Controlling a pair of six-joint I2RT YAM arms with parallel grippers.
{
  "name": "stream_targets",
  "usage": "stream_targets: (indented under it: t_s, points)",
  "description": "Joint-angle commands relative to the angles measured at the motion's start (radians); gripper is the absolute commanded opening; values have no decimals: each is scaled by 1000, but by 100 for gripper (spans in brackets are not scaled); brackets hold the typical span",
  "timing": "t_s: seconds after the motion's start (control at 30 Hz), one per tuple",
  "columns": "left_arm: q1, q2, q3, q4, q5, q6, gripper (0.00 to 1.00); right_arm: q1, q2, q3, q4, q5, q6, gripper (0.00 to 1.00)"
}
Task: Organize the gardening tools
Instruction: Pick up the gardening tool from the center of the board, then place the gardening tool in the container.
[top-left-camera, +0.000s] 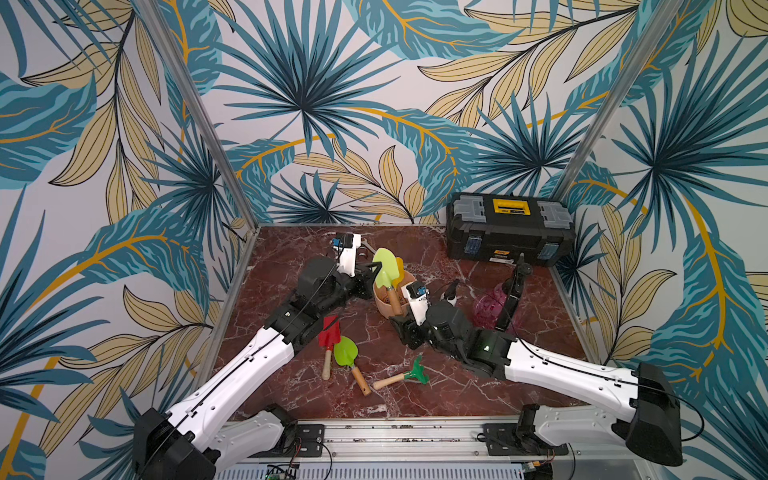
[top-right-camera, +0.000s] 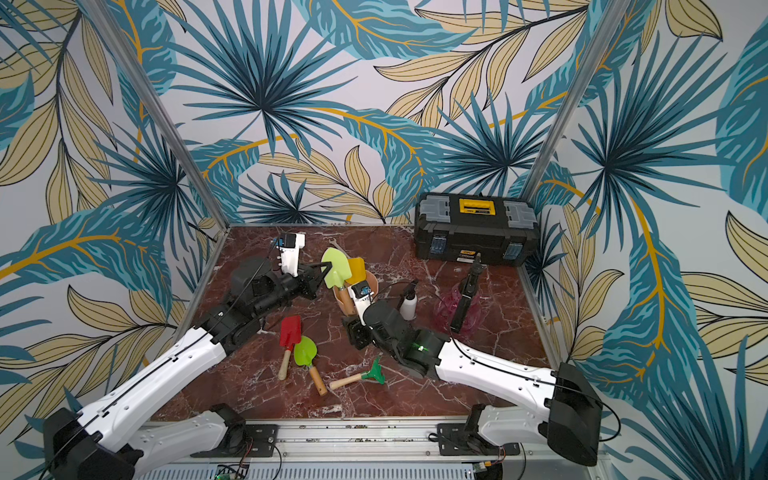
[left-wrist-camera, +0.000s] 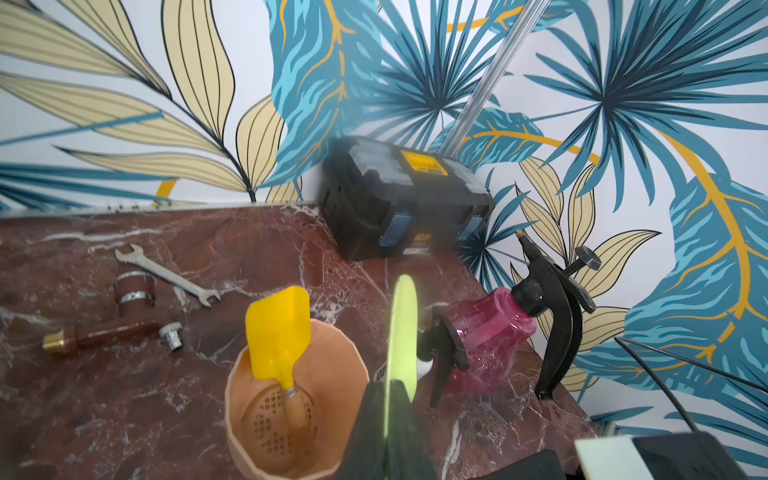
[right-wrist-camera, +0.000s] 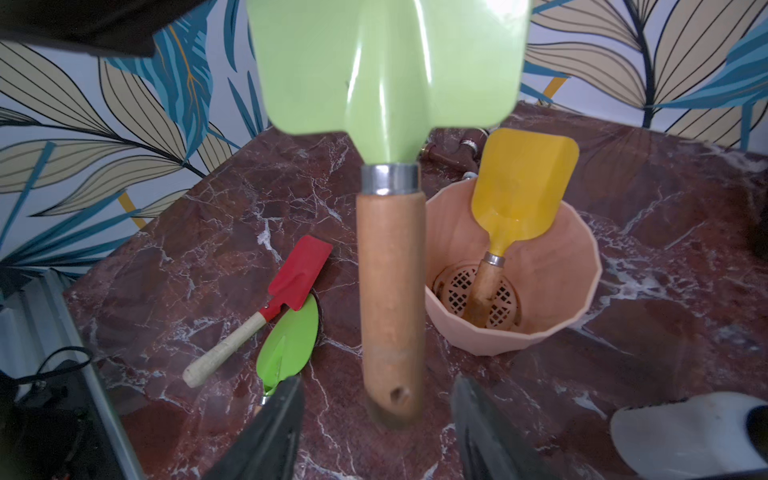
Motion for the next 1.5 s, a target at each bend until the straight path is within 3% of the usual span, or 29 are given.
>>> stream_targets:
  t_s: [0.0,0.1,0.37,0.83,1.47]
  points:
    - [5,-17,-21,180,-26,116,0,2,-55,4,-46,43,28,71]
    - [4,6,-41,270,-10,162,0,1,-100,-5,-75,87,51,76]
    - [4,138,-53,401,11,253,0,0,-233,-51,-95,170,107,77]
    - [2,376,-93,628,43,316,0,1,-323,-109,-97,195,150,76]
    - [-16,570,-83,652,76,322,5,0,-311,-114,-77,201,128,76]
